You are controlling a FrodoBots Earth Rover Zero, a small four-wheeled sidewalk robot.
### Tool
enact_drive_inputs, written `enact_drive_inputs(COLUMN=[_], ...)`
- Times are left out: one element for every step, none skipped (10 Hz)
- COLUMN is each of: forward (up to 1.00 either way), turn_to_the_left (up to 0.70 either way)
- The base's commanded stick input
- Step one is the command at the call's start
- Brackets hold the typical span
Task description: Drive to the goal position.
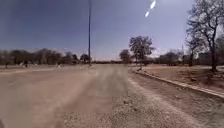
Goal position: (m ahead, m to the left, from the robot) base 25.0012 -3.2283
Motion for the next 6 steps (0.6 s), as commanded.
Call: enact_drive_inputs(forward=[0.85, 0.85, 0.85, 0.85, 0.85, 0.85], turn_to_the_left=[0.0, 0.0, 0.0, 0.0, 0.0, 0.0])
